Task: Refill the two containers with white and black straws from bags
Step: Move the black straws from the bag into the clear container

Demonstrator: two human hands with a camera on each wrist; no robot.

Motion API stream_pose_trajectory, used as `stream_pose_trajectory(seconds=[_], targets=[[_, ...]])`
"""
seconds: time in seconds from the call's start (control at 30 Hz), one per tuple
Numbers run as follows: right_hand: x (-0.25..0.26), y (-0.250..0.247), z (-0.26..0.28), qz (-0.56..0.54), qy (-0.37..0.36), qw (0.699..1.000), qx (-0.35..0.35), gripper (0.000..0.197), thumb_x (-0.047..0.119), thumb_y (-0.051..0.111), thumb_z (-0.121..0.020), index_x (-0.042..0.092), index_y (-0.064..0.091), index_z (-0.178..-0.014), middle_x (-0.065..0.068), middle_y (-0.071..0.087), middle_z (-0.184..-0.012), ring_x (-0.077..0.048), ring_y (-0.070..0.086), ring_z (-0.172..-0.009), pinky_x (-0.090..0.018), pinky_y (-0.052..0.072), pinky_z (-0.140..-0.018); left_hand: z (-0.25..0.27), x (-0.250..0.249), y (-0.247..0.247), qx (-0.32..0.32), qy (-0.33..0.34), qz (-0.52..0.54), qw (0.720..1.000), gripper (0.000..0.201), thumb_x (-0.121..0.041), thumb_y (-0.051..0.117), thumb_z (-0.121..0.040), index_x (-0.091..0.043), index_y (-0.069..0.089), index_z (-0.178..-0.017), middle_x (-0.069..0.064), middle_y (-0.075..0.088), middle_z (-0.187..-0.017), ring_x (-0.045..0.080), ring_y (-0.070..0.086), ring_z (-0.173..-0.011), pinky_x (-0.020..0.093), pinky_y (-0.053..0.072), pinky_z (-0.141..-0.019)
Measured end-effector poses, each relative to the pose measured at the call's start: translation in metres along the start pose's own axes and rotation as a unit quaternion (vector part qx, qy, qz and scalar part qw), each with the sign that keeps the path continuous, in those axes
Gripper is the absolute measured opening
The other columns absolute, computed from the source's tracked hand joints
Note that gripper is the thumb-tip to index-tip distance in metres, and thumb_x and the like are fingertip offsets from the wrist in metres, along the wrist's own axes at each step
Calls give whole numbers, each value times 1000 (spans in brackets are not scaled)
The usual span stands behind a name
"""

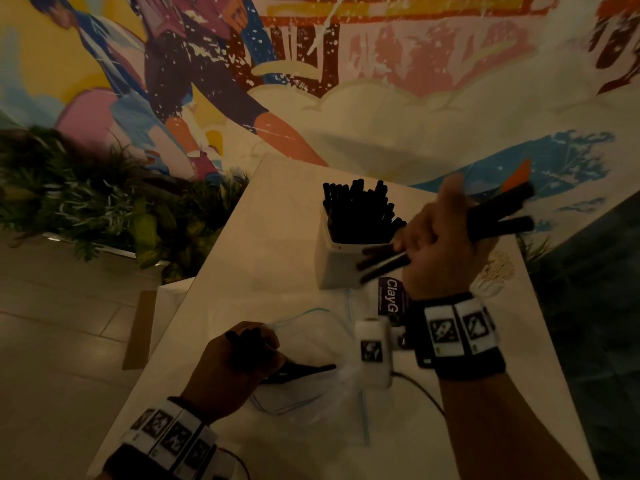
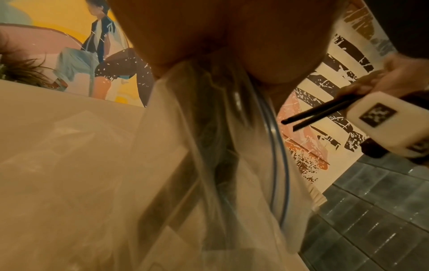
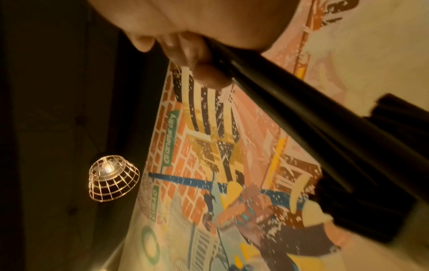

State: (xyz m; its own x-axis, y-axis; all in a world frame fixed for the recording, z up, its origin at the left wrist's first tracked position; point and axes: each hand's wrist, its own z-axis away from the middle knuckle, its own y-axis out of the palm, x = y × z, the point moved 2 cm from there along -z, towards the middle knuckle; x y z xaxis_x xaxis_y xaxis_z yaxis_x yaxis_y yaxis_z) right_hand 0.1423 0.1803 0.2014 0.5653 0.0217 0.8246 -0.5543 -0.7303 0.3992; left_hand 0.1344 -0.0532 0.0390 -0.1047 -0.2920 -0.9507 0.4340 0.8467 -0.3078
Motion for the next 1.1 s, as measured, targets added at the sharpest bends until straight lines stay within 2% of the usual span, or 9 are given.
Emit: stream_pose_trajectory(seconds=[0.2,0.37,0.5,0.6,0.73,0.8,0.9,1.0,1.1], targets=[[-15,9,-47,-36,-15,995,-91,51,22,54,-96,25,50,-46,6,39,-38,-13,35,-32,-30,42,-48,2,0,0,-7,-10,16,1000,40,-52,64,-52,-37,61,-90,-18,62,-101,1,61,-87,20,50,-76],[-83,-9,-52,196,62,975,-80,43,35,59,-94,16,52,-56,4,55,-46,-16,55,-48,-33,52,-61,3,2,-1,-8,-14,19,1000,38,-52,64,-53,-37,61,-88,-19,62,-99,-1,61,-87,16,49,-75],[-112,-28,-53,485,-77,871,-11,55,60,48,-88,10,67,-76,-6,68,-80,-26,64,-83,-34,48,-79,4,3,-2,-11,-20,16,1000,39,-53,63,-54,-37,61,-89,-19,62,-100,-1,61,-87,17,49,-74],[-120,-35,-52,607,-65,792,-12,74,72,47,-80,13,61,-122,-12,55,-133,-31,47,-126,-46,33,-103,5,4,-3,-11,-25,21,999,38,-53,65,-54,-36,62,-88,-16,62,-99,1,62,-86,24,53,-76],[-94,-30,-61,468,-169,867,-26,95,53,71,-74,2,30,-143,-22,31,-150,-33,27,-141,-38,24,-114,6,3,-4,-8,-35,26,999,36,-53,66,-55,-36,63,-86,-10,65,-93,5,62,-85,38,55,-79],[-82,-21,-68,444,-240,864,-12,85,39,72,-81,-1,30,-143,-26,28,-150,-34,23,-142,-33,21,-116,6,2,-4,-9,-33,17,999,35,-53,65,-55,-37,62,-86,-6,67,-91,5,62,-86,39,55,-80],[-96,-4,-72,544,-258,792,100,61,37,48,-96,3,33,-144,-25,27,-152,-38,22,-143,-41,21,-117,5,0,-3,-10,-35,16,999,36,-53,65,-53,-37,62,-86,-5,67,-90,3,62,-86,36,55,-81],[-128,-4,-67,685,-122,667,264,62,51,19,-97,12,38,-142,-12,31,-153,-35,25,-141,-55,24,-112,4,-1,-3,-4,-35,20,999,36,-52,66,-54,-36,63,-86,-12,64,-96,3,62,-85,35,55,-79],[-131,-5,-70,675,-114,677,270,52,49,29,-98,23,43,-141,-8,32,-154,-27,38,-136,-55,22,-112,4,0,-5,-5,-35,18,999,37,-52,66,-54,-36,62,-87,-15,64,-97,2,62,-85,29,55,-77]])
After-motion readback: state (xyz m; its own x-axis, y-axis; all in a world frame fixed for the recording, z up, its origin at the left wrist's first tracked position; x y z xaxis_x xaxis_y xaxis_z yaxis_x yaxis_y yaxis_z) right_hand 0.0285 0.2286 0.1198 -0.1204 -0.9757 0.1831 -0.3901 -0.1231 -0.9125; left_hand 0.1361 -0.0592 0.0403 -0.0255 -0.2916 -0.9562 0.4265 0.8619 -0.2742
